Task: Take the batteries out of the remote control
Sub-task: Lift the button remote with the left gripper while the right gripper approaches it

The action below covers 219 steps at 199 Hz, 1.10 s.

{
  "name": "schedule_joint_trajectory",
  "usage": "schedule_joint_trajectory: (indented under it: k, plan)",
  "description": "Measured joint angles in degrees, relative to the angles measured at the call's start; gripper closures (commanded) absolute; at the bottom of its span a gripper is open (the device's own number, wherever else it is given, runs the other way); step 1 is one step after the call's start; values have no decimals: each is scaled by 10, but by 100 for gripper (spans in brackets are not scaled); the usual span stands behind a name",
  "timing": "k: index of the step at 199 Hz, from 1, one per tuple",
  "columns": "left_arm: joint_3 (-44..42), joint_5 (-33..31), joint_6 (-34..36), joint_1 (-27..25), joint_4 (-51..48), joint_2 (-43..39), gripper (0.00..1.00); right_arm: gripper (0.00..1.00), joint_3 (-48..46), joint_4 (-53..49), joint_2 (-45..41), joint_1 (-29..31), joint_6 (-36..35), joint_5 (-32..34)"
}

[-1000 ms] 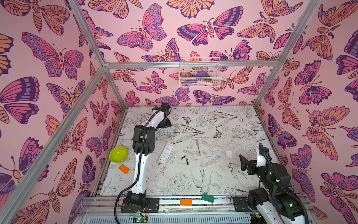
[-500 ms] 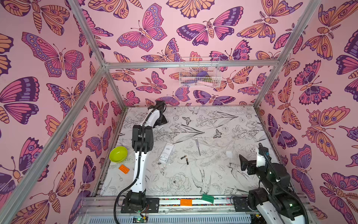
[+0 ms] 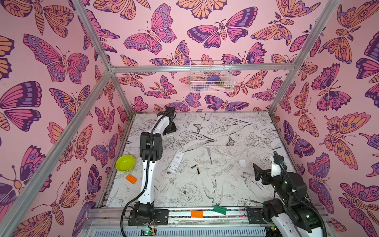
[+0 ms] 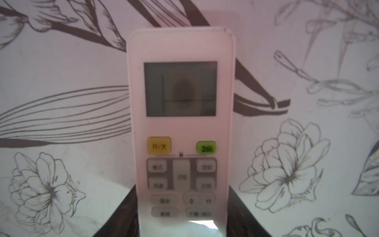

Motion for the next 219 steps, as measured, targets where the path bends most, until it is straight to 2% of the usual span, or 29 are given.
schedule_joint_trajectory:
  k: [12,30,42,52,61,80,113,181,197,219]
  plan:
    - [-14,15,9,-10,0,-13,69,1,0,0,1,0,0,-2]
    - [-36,36,25,-28,1,-38,80,1,0,0,9,0,-3,-14]
    - [-47,48,39,-41,2,-59,82,1,1,0,18,0,-13,-28]
    - [-55,61,51,-51,3,-79,88,1,3,0,24,0,-23,-42]
    - [-60,73,64,-60,4,-98,89,0,5,1,26,0,-35,-55]
    - [-87,92,99,-76,19,-147,89,6,5,11,25,0,-65,-94]
    - [-153,125,158,-94,38,-231,94,8,5,47,45,0,-118,-144]
    - [-352,311,275,-97,78,-410,98,12,10,186,146,13,-205,-240]
    - [-401,338,311,-101,83,-458,99,11,16,208,182,42,-239,-250]
    - [-471,354,366,-117,96,-523,99,11,18,243,218,117,-306,-230]
